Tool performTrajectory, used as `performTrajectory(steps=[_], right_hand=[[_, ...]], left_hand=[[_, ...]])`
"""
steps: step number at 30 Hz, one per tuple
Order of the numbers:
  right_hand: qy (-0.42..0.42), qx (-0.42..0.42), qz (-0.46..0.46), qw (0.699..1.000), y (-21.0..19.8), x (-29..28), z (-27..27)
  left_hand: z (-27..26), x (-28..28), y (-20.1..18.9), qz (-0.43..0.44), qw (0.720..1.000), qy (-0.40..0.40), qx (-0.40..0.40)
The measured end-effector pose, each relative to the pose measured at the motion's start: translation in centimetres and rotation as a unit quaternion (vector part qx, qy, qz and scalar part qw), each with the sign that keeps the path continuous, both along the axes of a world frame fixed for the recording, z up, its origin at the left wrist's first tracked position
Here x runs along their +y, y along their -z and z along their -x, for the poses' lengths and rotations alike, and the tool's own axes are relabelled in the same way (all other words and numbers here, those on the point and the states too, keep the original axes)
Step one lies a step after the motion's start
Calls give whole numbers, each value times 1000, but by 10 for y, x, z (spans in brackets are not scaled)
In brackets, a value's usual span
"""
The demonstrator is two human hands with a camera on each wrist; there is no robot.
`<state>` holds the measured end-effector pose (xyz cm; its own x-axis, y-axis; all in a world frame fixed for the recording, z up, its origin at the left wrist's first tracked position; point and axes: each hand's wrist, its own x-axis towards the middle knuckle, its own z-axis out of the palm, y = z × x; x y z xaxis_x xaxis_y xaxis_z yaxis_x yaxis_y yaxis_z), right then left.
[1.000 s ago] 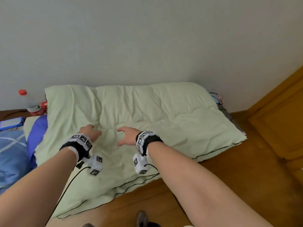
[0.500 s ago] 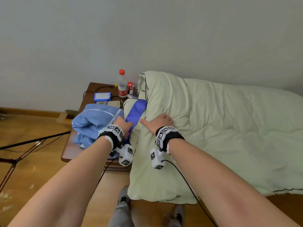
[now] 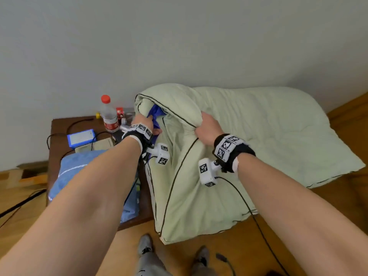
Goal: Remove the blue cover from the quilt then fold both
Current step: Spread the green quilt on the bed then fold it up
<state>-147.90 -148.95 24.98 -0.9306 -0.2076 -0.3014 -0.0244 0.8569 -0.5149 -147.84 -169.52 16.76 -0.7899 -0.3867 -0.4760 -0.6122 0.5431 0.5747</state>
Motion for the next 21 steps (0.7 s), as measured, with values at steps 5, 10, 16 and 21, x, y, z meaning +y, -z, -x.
performTrajectory(steps=[5, 10, 16, 21], right_hand=[[-116, -81, -58, 988, 12, -7, -9], [-212, -219, -130, 943, 117, -31, -64], [-213, -169, -46, 961, 107, -15, -71], [-104, -105, 57, 987, 77, 67, -81]], left_hand=[[23, 12, 2, -103, 994, -11, 25], [-7, -10, 26, -402, 878, -254, 64], [-45, 14, 24, 1, 985, 34, 171], [-67, 98, 2, 155, 977, 132, 57]])
